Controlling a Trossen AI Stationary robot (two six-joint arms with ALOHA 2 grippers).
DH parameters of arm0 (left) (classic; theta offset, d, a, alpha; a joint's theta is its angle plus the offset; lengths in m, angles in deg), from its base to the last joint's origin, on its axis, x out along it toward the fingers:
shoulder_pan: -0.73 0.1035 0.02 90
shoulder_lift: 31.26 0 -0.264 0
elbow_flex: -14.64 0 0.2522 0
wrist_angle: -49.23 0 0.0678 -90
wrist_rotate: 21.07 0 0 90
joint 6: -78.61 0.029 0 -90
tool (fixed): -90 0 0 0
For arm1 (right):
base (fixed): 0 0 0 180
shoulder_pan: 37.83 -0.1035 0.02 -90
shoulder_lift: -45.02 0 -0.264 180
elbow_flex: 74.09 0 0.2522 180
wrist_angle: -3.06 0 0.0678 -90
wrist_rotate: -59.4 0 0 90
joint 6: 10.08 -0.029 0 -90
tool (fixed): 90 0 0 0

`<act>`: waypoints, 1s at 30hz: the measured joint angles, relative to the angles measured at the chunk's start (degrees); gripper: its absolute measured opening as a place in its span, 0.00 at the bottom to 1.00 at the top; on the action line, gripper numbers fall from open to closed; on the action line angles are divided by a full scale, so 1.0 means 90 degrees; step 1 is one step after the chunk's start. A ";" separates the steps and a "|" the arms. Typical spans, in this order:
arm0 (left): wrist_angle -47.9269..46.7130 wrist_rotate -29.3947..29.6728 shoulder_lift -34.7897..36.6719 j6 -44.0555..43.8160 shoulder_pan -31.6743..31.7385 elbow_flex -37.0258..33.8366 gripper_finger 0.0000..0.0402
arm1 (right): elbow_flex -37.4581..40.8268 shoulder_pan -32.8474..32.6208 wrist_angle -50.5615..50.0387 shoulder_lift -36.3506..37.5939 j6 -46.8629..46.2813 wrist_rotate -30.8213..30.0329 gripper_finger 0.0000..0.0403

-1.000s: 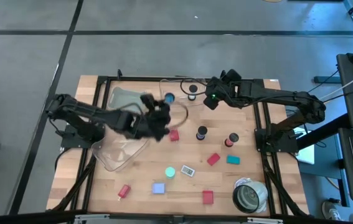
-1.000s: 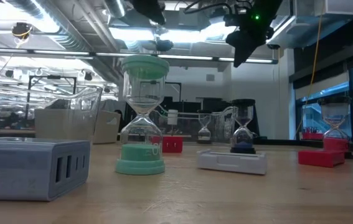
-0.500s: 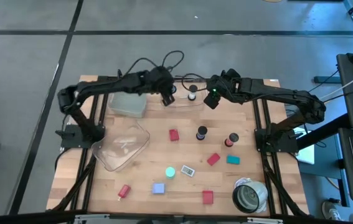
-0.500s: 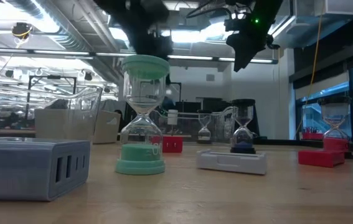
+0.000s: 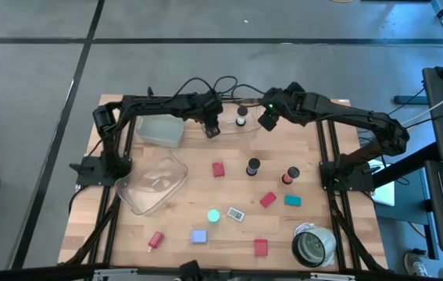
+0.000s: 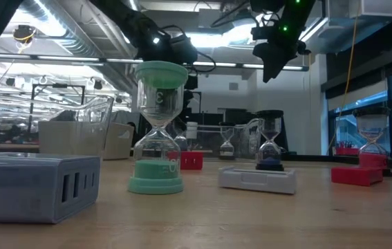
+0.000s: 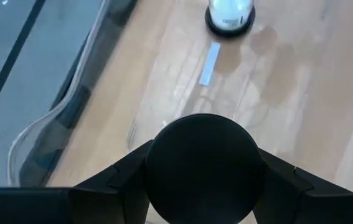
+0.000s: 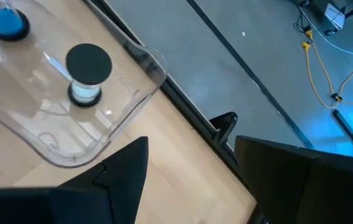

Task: Pick & Place Office items
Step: Put the left purple hourglass into the top transparent bin

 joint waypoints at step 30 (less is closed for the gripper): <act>0.0185 0.0204 -0.0011 0.0174 0.0029 0.0000 0.58 | 0.0000 0.0113 0.0017 0.0000 -0.0002 0.0103 0.60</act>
